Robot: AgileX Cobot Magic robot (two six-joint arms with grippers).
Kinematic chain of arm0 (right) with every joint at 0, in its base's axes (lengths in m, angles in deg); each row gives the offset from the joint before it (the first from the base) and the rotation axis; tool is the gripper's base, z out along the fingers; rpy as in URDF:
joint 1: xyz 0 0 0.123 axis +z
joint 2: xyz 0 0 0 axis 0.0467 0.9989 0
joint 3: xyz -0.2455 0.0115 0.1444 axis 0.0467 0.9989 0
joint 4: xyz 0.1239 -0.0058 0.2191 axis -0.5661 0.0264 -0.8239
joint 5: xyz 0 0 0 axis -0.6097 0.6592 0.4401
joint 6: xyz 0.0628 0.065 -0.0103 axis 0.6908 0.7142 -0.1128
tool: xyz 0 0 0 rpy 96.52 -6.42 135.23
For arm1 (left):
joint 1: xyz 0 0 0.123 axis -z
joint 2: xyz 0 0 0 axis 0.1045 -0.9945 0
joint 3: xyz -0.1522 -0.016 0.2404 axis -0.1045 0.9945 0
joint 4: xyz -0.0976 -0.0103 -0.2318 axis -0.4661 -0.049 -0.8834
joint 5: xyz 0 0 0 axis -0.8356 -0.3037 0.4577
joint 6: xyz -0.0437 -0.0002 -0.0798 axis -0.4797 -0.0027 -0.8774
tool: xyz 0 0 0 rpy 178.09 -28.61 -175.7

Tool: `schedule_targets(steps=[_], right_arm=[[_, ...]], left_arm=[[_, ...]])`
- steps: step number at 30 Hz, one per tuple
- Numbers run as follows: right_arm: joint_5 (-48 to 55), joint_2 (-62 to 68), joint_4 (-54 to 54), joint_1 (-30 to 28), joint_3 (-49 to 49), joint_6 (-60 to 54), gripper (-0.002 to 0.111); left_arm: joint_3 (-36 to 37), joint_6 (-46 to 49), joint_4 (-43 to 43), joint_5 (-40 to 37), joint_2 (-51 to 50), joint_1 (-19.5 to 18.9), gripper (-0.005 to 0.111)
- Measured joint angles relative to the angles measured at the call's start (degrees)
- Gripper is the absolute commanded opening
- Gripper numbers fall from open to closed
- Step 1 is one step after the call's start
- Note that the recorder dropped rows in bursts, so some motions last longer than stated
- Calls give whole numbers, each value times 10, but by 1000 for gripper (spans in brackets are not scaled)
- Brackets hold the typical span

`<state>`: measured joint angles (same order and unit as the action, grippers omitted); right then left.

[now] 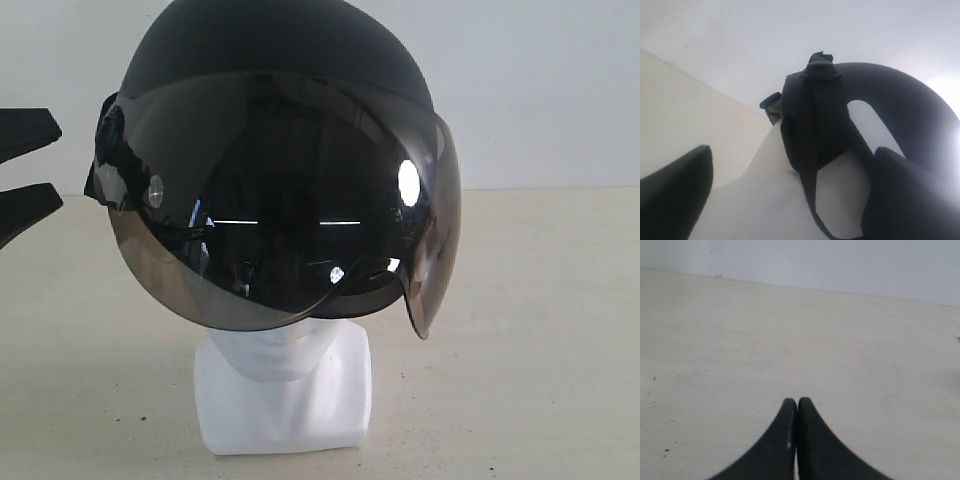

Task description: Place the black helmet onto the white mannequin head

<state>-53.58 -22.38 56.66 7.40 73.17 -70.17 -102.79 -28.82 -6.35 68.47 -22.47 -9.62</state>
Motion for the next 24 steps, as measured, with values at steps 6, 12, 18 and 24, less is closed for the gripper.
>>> schedule_targets(steps=[6, 12, 18, 24], right_arm=[[0, 0, 0, 0, 0, 0, 0], [0, 0, 0, 0, 0, 0, 0], [0, 0, 0, 0, 0, 0, 0], [0, 0, 1, 0, 0, 0, 0]], left_arm=[[0, -2, 0, 33, 1, -37, 81], [0, -1, 0, 35, 10, -66, 66], [0, -1, 0, 35, 42, -70, 15], [0, -1, -9, 36, 74, -70, 4]])
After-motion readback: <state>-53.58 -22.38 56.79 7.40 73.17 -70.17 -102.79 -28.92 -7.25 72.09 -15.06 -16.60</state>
